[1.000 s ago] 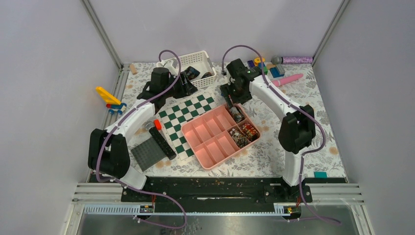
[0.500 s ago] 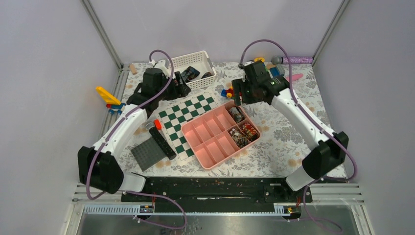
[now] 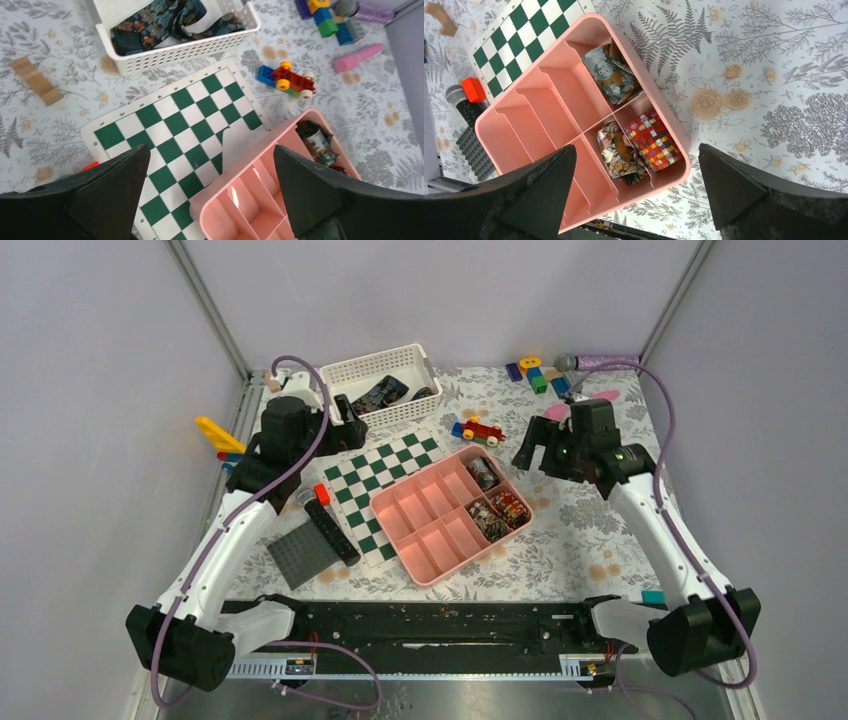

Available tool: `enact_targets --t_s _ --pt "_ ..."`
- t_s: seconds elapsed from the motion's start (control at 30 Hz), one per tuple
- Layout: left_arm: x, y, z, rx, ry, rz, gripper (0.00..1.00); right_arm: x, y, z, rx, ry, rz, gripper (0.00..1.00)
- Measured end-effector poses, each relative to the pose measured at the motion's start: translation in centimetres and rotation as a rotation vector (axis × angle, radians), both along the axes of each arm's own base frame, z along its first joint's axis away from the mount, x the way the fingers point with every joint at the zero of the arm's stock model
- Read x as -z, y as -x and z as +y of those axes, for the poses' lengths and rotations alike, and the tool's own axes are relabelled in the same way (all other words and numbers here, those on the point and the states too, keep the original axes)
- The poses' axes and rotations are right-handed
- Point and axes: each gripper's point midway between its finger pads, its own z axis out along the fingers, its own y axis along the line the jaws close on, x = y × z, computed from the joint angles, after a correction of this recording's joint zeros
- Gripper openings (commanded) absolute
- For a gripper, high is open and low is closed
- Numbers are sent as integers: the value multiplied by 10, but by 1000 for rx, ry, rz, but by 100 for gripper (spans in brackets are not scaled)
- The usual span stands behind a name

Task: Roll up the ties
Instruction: Reset both arms

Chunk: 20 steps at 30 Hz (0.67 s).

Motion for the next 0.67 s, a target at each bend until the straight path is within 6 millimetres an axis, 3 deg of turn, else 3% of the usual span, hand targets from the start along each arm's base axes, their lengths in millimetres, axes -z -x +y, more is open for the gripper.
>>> enact_targets --t_s 0.27,0.67 --pt "29 19 17 -36 -66 37 99 -11 18 -20 86 -26 -72 100" --pt "38 34 35 -99 -88 -15 99 -7 19 -21 111 -58 -121 100"
